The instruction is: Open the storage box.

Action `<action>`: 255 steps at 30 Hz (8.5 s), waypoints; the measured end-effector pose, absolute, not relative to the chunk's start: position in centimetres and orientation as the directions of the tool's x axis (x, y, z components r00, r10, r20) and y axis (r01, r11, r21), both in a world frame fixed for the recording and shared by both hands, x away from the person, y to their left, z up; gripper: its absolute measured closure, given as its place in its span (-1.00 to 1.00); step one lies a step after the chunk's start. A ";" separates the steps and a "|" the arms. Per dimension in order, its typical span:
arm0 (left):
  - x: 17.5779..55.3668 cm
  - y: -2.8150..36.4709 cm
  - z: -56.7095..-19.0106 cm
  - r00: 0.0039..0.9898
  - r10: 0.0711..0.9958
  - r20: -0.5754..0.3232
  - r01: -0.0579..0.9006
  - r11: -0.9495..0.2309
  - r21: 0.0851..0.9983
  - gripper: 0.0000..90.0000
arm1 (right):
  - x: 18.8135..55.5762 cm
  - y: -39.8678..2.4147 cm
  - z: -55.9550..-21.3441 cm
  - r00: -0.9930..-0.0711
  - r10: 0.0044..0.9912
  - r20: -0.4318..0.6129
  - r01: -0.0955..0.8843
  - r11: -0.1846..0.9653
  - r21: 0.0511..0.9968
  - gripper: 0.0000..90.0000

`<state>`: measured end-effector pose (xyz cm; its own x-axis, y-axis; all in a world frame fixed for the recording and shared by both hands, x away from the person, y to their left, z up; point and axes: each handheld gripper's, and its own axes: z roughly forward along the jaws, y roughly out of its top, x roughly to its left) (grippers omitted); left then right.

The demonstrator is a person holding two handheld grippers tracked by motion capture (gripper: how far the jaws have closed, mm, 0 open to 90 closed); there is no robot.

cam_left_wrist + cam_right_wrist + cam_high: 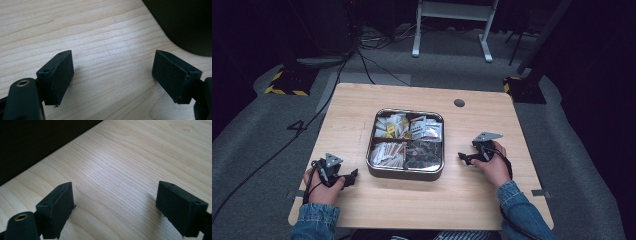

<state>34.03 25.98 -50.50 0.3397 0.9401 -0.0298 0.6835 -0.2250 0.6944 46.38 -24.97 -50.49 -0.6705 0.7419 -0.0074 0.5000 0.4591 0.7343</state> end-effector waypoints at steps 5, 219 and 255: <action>34.1 25.9 -50.5 0.344 0.939 -0.027 0.683 -0.230 0.693 -0.60 | 46.1 -25.1 -50.4 -0.643 0.765 0.025 0.530 0.421 0.736 -0.65; 35.4 25.3 -50.5 0.375 0.927 -0.027 0.675 -0.253 0.693 -0.64 | 50.8 -31.4 -39.9 -0.653 0.757 0.025 0.512 0.418 0.751 0.31; 35.4 25.3 -50.5 0.376 0.926 -0.027 0.675 -0.253 0.693 -0.63 | 51.1 -33.3 -47.3 -0.607 0.790 0.087 0.607 0.391 0.692 0.31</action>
<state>35.39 25.35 -50.51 0.3757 0.9264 -0.0271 0.6747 -0.2534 0.6932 51.14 -33.35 -47.25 -0.6074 0.7896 0.0872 0.6072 0.3907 0.6919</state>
